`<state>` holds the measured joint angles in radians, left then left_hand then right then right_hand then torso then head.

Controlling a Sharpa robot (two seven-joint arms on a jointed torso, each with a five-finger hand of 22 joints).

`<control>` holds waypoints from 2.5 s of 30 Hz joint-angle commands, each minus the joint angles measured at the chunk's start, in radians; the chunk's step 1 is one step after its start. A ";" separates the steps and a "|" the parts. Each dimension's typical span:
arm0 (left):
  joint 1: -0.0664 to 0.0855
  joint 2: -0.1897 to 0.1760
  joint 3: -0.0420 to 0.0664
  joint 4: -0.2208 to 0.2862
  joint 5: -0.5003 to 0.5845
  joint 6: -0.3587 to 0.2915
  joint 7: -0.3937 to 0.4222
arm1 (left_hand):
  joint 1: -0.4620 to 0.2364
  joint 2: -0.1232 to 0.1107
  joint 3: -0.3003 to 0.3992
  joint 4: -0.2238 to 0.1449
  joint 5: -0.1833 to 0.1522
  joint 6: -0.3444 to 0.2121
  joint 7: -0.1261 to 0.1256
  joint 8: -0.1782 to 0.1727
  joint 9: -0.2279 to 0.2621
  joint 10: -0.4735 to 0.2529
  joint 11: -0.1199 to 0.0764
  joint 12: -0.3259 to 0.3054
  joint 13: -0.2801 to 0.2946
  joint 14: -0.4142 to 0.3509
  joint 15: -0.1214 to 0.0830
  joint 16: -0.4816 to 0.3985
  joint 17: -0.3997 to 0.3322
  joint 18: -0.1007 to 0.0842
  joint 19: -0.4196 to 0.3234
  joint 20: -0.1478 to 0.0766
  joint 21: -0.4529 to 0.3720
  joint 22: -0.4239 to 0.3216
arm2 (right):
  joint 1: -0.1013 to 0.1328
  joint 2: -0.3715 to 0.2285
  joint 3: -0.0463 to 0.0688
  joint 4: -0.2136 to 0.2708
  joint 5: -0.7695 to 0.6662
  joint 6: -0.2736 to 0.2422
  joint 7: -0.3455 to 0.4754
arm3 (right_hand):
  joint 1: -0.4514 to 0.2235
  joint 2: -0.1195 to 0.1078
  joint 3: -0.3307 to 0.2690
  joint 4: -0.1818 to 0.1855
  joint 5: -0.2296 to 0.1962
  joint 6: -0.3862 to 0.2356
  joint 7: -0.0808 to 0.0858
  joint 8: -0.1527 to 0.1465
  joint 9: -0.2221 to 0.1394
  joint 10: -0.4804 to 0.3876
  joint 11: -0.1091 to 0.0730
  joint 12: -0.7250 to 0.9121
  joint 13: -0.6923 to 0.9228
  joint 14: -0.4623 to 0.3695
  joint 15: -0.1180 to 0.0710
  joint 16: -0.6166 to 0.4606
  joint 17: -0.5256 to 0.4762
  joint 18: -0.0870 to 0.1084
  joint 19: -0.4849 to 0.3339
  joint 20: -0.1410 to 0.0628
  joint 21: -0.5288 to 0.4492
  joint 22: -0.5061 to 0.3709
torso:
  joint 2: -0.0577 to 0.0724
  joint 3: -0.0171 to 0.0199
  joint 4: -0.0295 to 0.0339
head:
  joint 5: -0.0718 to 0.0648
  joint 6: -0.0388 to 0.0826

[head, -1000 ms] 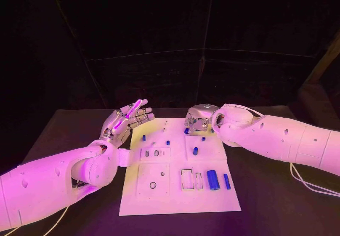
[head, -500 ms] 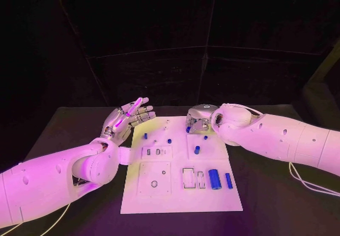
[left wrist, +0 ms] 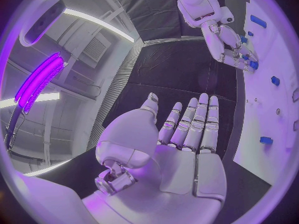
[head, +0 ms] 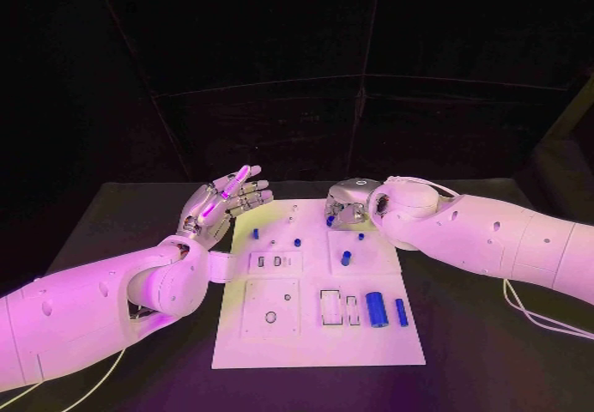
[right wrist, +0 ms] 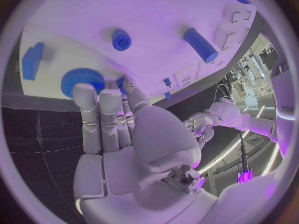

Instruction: Assemble the parts on the task board

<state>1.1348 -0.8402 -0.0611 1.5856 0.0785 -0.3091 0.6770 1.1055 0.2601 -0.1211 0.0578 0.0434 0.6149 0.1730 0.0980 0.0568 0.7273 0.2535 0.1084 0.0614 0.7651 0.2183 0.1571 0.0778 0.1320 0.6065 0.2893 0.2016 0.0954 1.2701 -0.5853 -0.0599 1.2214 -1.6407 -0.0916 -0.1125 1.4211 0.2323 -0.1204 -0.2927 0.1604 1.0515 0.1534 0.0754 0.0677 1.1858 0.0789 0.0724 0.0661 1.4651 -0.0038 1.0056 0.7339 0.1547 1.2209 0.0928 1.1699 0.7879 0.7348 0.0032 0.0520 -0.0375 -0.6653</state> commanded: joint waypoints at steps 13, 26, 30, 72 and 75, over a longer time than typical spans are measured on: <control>0.004 -0.002 0.001 -0.005 0.002 0.019 0.099 | 0.014 0.002 0.005 -0.005 0.004 -0.007 0.125 -0.008 -0.001 -0.004 0.002 -0.007 -0.001 0.004 0.005 -0.005 -0.002 0.008 -0.002 0.001 -0.006 -0.002 | 0.000 -0.007 0.000 0.049 0.046 -0.223 0.021 | 0.009 -0.002 0.057 0.001 -0.002 0.026 -0.001 -0.002 0.001 0.021 0.000 -0.008 -0.001 0.009 -0.006 0.047 0.038 -0.022 0.014 0.001 0.046 0.057 | 0.002 0.0001 0.0010 | -0.004 0.011; 0.005 0.006 0.001 -0.011 0.002 0.028 0.095 | 0.016 0.004 0.007 -0.007 0.004 -0.007 0.125 -0.009 -0.001 -0.004 0.002 -0.008 -0.001 0.004 0.005 -0.006 -0.003 0.007 -0.002 0.001 -0.006 -0.003 | 0.001 0.113 0.000 -0.070 0.058 -0.273 -0.017 | -0.014 -0.020 0.093 0.003 -0.001 0.027 0.003 -0.008 0.000 0.018 0.003 -0.009 -0.002 0.005 -0.003 0.068 0.052 -0.022 0.008 0.004 0.060 0.069 | 0.005 0.0018 0.0050 | -0.010 0.024; 0.006 0.010 0.001 -0.014 0.002 0.030 0.093 | 0.016 0.004 0.008 -0.008 0.004 -0.008 0.125 -0.009 -0.001 -0.004 0.002 -0.009 -0.001 0.004 0.005 -0.007 -0.003 0.007 -0.003 0.001 -0.007 -0.004 | 0.001 0.144 0.000 -0.107 0.060 -0.245 -0.019 | -0.024 -0.023 0.101 0.005 -0.009 0.026 0.003 -0.010 -0.001 0.015 0.004 -0.010 -0.002 0.004 -0.002 0.072 0.054 -0.022 0.007 0.005 0.063 0.071 | 0.004 0.0029 0.0056 | -0.008 0.022; 0.025 0.008 0.001 -0.005 0.002 0.034 0.088 | 0.019 0.004 0.011 -0.012 0.004 -0.011 0.125 -0.011 -0.002 -0.009 0.002 -0.012 -0.001 0.004 0.005 -0.009 -0.004 0.007 -0.007 0.001 -0.010 -0.006 | 0.001 0.230 0.000 -0.198 0.056 -0.153 -0.016 | -0.054 -0.036 0.124 0.006 -0.027 0.020 0.002 -0.011 -0.001 0.007 0.005 -0.010 -0.002 0.000 0.000 0.081 0.056 -0.022 0.002 0.008 0.069 0.076 | 0.013 0.0016 0.0043 | 0.001 0.015; 0.026 0.009 0.001 -0.006 0.002 0.035 0.086 | 0.019 0.004 0.011 -0.012 0.004 -0.011 0.125 -0.011 -0.002 -0.009 0.002 -0.012 -0.001 0.004 0.005 -0.009 -0.004 0.007 -0.007 0.001 -0.010 -0.006 | 0.001 0.232 0.000 -0.200 0.056 -0.152 -0.020 | -0.062 -0.042 0.130 0.006 -0.029 0.011 0.005 -0.013 -0.003 -0.002 0.007 -0.011 -0.003 -0.002 0.002 0.081 0.054 -0.022 -0.001 0.009 0.069 0.074 | 0.013 0.0016 0.0042 | 0.002 0.015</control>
<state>1.1582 -0.8323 -0.0612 1.5779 0.0813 -0.2885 0.6773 1.1172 0.2644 -0.1114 0.0481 0.0433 0.6124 0.1753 0.0896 0.0561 0.7235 0.2573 0.0997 0.0612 0.7650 0.2183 0.1532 0.0741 0.1319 0.6064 0.2893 0.1976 0.0903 1.2704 -0.3550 -0.0591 1.0214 -1.5837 -0.2615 -0.1334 1.3677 0.1893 0.0048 -0.2864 0.1346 1.0707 0.1576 0.0610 0.0655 1.1927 0.0874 0.0677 0.0648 1.4650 -0.0037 1.0824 0.7904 0.1398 1.2239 0.0966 1.2347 0.8632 0.7481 0.0044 0.0568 -0.0362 -0.6498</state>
